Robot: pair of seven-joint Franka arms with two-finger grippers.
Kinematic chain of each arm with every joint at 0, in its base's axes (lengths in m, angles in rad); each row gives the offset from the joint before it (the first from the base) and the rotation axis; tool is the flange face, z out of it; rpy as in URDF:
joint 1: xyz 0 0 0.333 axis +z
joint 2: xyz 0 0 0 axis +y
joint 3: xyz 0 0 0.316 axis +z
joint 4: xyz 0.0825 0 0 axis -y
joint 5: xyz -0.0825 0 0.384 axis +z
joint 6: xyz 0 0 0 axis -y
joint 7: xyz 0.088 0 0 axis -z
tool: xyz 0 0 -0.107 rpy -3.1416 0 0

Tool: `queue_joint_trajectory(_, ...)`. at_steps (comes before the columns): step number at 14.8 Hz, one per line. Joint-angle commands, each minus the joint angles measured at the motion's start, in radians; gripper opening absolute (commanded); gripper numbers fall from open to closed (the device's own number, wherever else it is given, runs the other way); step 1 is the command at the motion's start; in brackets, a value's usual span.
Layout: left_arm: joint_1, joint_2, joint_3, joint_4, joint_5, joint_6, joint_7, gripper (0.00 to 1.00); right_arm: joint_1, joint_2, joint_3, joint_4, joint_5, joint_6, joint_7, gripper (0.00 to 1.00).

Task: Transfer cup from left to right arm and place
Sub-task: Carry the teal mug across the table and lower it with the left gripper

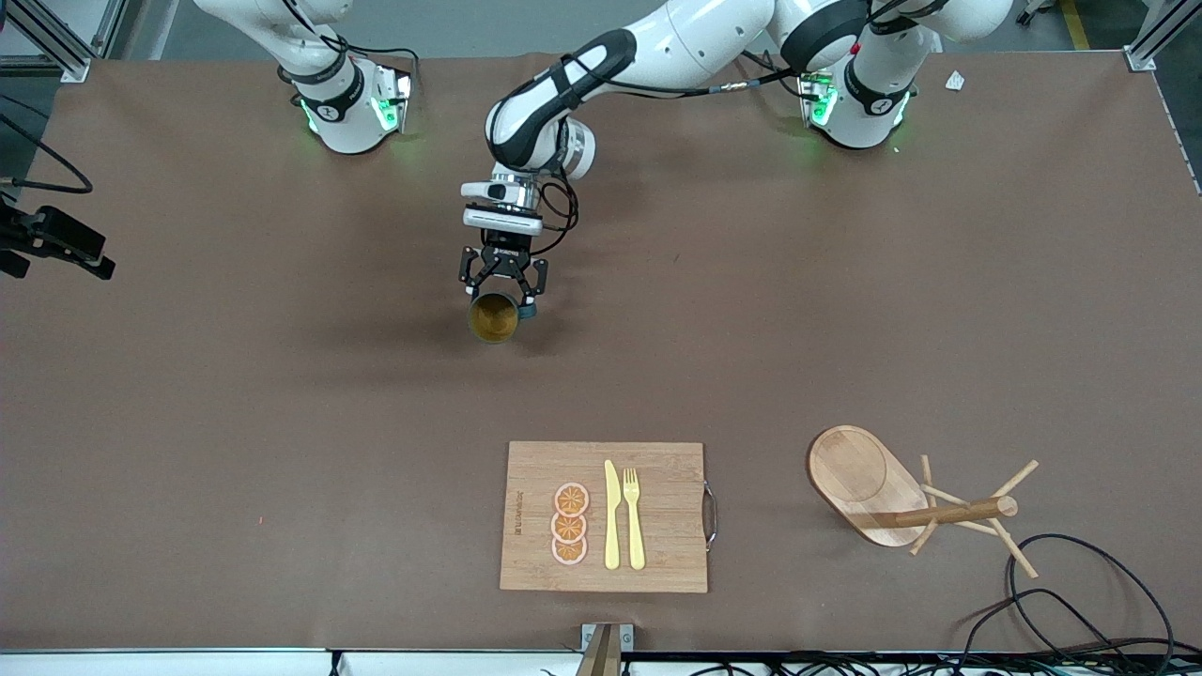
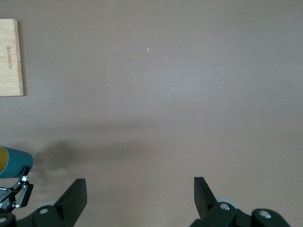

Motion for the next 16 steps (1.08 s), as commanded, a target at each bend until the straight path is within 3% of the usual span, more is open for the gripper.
queue_joint_trajectory(1,-0.03,0.047,0.028,0.024,0.075,-0.043,-0.016,0.67,-0.031,-0.01,0.013,-0.017,0.027,0.012,-0.015,1.0)
queue_joint_trajectory(6,-0.042,0.103,0.085,0.027,0.282,-0.043,-0.19,0.7,-0.04,-0.01,0.015,-0.017,0.029,0.012,-0.015,1.0)
queue_joint_trajectory(12,-0.054,0.123,0.097,0.019,0.284,-0.049,-0.207,0.71,-0.046,-0.014,0.015,-0.018,0.03,0.009,-0.016,1.0)
queue_joint_trajectory(14,-0.057,0.134,0.096,0.013,0.275,-0.069,-0.207,0.86,-0.046,-0.014,0.015,-0.018,0.03,0.009,-0.016,1.0)
queue_joint_trajectory(15,-0.057,0.139,0.094,0.013,0.273,-0.069,-0.206,0.99,-0.046,-0.01,0.015,-0.018,0.03,0.009,-0.016,1.0)
queue_joint_trajectory(16,-0.057,0.139,0.087,0.013,0.27,-0.069,-0.206,1.0,-0.046,-0.01,0.015,-0.02,0.03,0.009,-0.016,1.0)
